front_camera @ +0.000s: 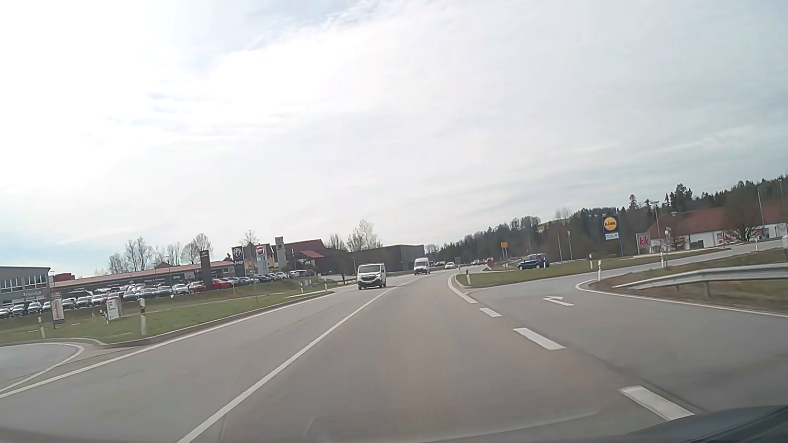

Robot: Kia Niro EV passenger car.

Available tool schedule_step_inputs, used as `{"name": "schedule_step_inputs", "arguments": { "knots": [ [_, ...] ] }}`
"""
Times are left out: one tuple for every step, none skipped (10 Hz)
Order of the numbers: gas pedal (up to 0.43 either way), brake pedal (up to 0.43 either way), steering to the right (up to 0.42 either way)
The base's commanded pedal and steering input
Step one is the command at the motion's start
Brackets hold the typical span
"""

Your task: Follow the waypoints while adhering to traffic rules and regulations

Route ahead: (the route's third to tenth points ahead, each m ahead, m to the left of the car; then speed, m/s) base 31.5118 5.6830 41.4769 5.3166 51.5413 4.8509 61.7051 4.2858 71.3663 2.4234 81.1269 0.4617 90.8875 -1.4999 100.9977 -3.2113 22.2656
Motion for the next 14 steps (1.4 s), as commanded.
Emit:
{"name": "schedule_step_inputs", "arguments": {
  "knots": [
    [0.118,0.0,0.012],
    [0.118,0.0,0.012],
    [0.118,0.0,0.012],
    [0.11,0.0,0.012],
    [0.11,0.0,0.011],
    [0.11,0.0,0.01],
    [0.11,0.0,0.01],
    [0.098,0.0,0.01],
    [0.098,0.0,0.01],
    [0.098,0.0,0.01],
    [0.098,0.0,0.01],
    [0.098,0.0,0.009],
    [0.098,0.0,0.009],
    [0.087,0.0,0.008]
  ]
}}
